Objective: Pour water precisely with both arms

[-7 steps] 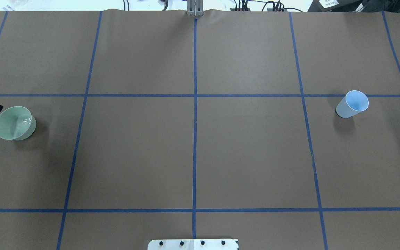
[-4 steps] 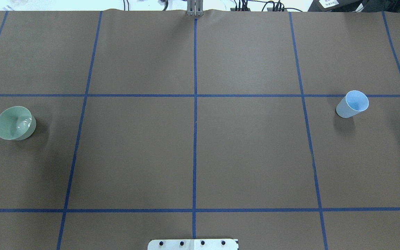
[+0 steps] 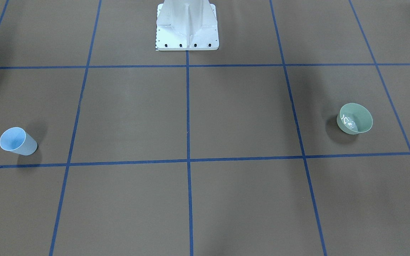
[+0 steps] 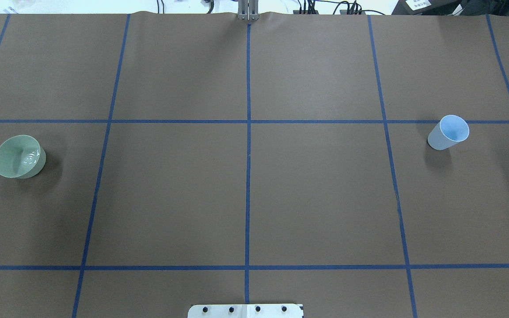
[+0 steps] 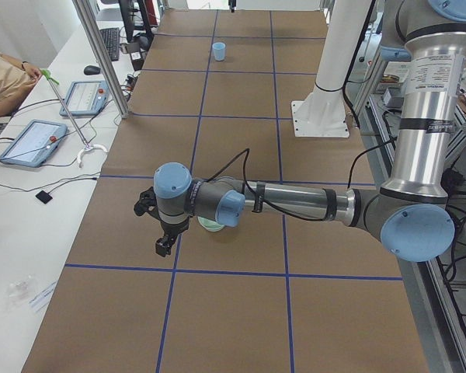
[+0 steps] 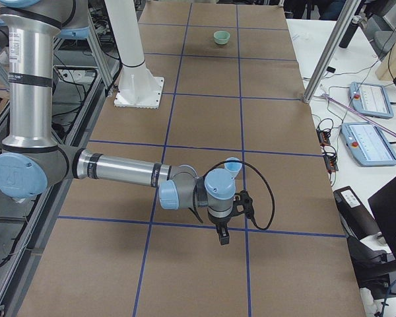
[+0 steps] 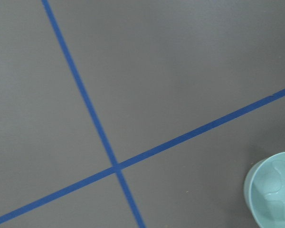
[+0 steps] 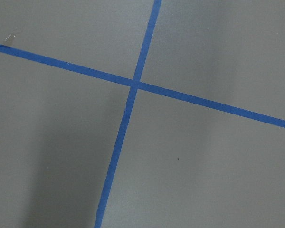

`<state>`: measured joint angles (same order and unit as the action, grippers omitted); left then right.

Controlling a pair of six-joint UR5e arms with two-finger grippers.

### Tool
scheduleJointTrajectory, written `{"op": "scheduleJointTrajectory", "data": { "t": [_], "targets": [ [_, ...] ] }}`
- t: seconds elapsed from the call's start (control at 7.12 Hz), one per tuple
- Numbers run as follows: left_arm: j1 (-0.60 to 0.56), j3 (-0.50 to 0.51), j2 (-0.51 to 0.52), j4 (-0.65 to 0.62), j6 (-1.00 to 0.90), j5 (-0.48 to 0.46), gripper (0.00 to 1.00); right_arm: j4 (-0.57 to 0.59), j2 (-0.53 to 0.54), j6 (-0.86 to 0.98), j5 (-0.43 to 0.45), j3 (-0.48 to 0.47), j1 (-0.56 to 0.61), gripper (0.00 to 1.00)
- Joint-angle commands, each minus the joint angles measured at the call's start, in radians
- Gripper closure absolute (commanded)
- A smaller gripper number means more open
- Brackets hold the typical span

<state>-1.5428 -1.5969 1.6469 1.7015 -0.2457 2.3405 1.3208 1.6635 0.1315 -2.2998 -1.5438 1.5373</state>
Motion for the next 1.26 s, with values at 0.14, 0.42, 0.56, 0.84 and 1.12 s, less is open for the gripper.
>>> {"op": "scheduleJointTrajectory", "data": {
  "t": [0.14,0.42,0.56,0.84,1.12],
  "targets": [
    [-0.132,-0.034,0.028,-0.215,-0.101,-0.001,0.0,0.0,0.007,0.0,-0.001,0.001,0.0,0.0],
    [-0.131,-0.041,0.005,-0.22,-0.103,-0.073,0.0,0.0,0.009,0.0,-0.001,0.002,0.0,0.0],
    [-0.131,-0.046,-0.013,-0.217,-0.098,-0.057,0.0,0.0,0.007,0.0,0.0,0.002,0.0,0.0],
    [-0.131,-0.049,-0.03,-0.209,0.088,-0.017,0.0,0.0,0.009,0.0,0.0,0.002,0.0,0.0],
    [-0.131,-0.051,-0.029,-0.204,0.172,-0.016,0.0,0.0,0.009,-0.001,0.0,0.002,0.0,0.0]
  ]
}}
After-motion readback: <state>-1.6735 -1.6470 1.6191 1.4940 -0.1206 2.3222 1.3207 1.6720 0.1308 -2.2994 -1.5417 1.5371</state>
